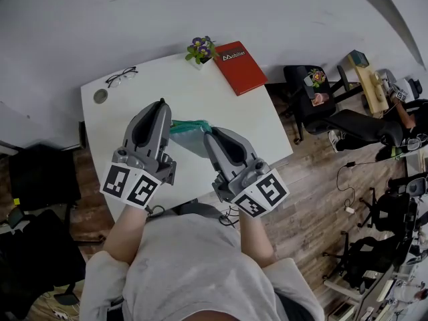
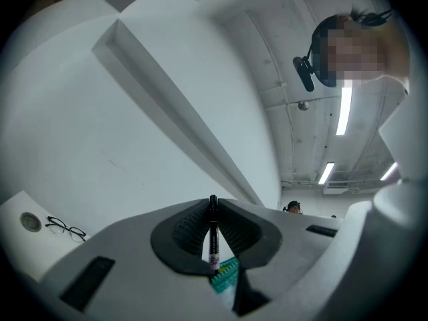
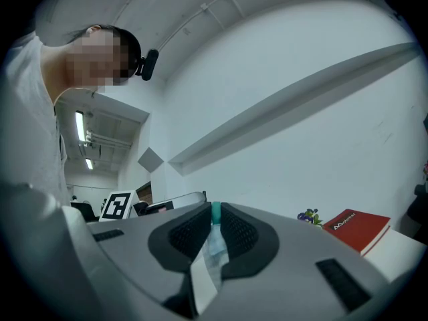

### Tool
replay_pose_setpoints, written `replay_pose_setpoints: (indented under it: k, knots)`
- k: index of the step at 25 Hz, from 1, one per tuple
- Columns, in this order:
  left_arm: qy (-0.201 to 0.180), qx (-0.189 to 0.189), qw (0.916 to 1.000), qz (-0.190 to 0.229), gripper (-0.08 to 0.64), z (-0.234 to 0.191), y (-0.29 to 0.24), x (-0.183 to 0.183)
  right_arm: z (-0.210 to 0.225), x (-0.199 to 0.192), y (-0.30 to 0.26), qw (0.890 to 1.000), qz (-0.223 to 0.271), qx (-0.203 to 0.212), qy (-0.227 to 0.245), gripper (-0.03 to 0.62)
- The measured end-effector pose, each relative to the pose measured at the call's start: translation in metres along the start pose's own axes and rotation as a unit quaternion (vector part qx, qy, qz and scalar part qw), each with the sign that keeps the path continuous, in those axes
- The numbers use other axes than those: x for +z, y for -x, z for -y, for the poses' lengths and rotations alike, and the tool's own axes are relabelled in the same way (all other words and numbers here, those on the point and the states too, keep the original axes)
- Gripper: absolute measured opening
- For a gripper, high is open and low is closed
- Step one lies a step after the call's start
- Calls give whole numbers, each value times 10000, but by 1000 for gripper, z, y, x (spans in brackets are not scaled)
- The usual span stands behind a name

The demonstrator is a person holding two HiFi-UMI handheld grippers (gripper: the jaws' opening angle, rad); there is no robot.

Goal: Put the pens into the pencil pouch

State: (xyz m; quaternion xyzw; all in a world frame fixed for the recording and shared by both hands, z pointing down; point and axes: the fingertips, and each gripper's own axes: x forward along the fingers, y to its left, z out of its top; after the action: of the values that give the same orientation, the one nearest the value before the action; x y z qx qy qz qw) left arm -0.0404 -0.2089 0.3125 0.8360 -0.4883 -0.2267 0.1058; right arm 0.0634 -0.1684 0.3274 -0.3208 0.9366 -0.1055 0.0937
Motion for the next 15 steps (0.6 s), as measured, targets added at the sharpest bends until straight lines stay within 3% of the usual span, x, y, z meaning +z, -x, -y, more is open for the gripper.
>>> replay_pose_setpoints:
  k: [7,15]
  knots:
    - [-172,-159,9995,-199,55,7,1,-2,-3,-1,0,10000,-13,7,25,60]
    - [-555,335,9974,-299,54,-10,15,8,0,-10,-9,9987,-363,-143,339,60]
